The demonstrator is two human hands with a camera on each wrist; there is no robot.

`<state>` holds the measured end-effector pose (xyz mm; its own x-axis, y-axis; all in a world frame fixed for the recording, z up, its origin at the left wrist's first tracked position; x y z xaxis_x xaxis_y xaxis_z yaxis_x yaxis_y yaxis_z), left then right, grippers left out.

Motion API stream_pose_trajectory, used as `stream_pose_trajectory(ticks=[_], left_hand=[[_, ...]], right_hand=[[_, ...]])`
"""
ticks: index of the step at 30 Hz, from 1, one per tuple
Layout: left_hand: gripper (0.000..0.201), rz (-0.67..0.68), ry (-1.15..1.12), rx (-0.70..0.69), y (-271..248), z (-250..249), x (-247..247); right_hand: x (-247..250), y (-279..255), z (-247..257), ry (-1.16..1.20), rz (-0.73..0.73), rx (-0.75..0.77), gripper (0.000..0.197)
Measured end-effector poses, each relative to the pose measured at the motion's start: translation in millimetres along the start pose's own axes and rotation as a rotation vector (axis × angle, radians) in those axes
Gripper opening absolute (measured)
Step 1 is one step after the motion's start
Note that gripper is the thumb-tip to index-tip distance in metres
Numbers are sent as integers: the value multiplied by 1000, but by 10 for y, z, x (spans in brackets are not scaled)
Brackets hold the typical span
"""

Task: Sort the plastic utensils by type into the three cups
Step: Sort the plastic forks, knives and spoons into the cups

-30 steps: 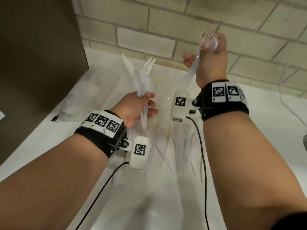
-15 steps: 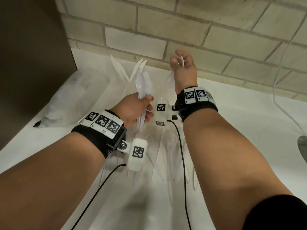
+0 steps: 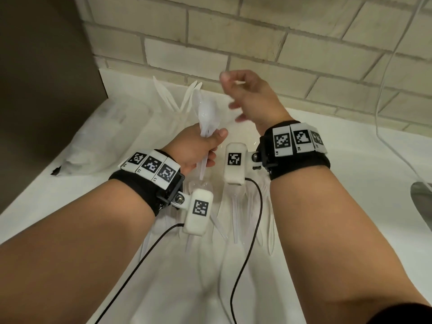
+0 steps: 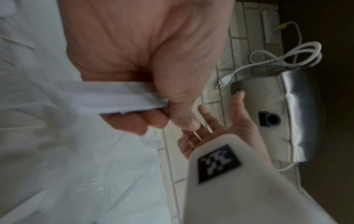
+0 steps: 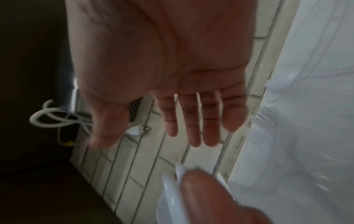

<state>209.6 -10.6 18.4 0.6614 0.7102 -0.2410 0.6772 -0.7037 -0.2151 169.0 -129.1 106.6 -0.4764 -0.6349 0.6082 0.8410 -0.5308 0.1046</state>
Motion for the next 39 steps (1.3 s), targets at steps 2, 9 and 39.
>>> stream_pose_trajectory(ticks=[2,9,39], left_hand=[[28,37,33,-21,-30,-14,-46],[17,175,148,-16,-154,54,-257],[41,418,1244,276,-544,392,-205]], right_hand=[[-78,-141,-13,-234,144,-13,65],[-120,-311,-97,-297,86,215,44],[1145,23,-468,-750,-554,5,23]])
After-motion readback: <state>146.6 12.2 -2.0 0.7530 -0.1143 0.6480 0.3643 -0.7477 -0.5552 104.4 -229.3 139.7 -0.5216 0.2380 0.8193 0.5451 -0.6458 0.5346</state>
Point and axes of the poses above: each hand's wrist, its own y-axis towards the middle knuckle, its own x-axis out of the back of the hand, z = x × y, the point moved 6 cm from there along y, towards the middle knuckle, and after that the axes turned 15 degrees about -y, right-handed, at the moved point
